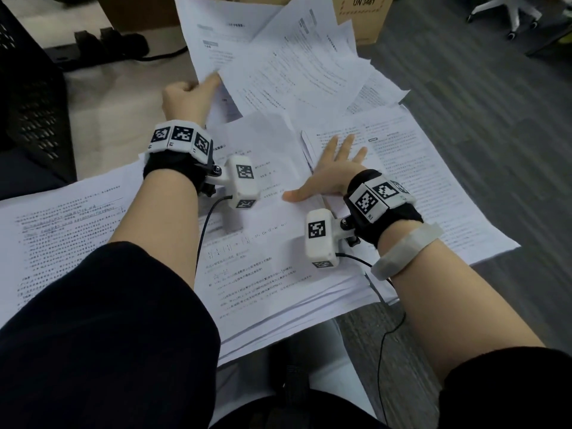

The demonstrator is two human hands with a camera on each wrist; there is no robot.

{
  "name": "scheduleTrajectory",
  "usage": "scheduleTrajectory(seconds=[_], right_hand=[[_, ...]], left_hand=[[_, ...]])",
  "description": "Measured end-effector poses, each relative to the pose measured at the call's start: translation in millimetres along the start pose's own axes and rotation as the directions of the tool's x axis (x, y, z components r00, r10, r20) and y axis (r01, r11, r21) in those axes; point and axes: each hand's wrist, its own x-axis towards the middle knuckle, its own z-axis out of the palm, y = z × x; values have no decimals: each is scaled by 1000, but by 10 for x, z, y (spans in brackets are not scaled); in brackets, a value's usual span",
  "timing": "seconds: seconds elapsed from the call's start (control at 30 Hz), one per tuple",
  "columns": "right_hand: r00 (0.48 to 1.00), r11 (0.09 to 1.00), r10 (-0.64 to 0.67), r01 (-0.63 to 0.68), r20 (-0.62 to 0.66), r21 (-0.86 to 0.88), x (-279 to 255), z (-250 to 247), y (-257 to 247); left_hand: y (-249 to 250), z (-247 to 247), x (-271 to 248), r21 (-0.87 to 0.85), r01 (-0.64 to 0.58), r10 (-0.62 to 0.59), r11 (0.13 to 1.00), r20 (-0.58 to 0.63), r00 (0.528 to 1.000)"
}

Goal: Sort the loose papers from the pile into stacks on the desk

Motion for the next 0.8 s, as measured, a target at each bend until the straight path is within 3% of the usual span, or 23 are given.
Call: scheduleTrajectory(seconds=[0.1, 0.27, 0.37, 0.5, 0.8], right_hand=[[1000, 1000, -6, 6, 3, -17, 29, 6, 3], [1000, 1000, -2, 2, 8, 12, 19, 5, 7], [1000, 1000, 2, -2, 12, 9, 25, -5, 4], [1000, 1000, 5, -5, 4, 21, 12, -4, -2], [1000, 998, 15, -13, -24, 58, -38, 23, 11]], left_hand=[[115, -12, 14, -155, 71, -58, 985, 86, 995], [119, 80, 6, 90, -20, 2, 996, 199, 980], [63, 153, 38, 213, -42, 2, 976, 184, 983], [58, 173, 57, 284, -81, 62, 955, 76, 995], [226, 89, -158, 29, -215, 213, 976, 59, 975]])
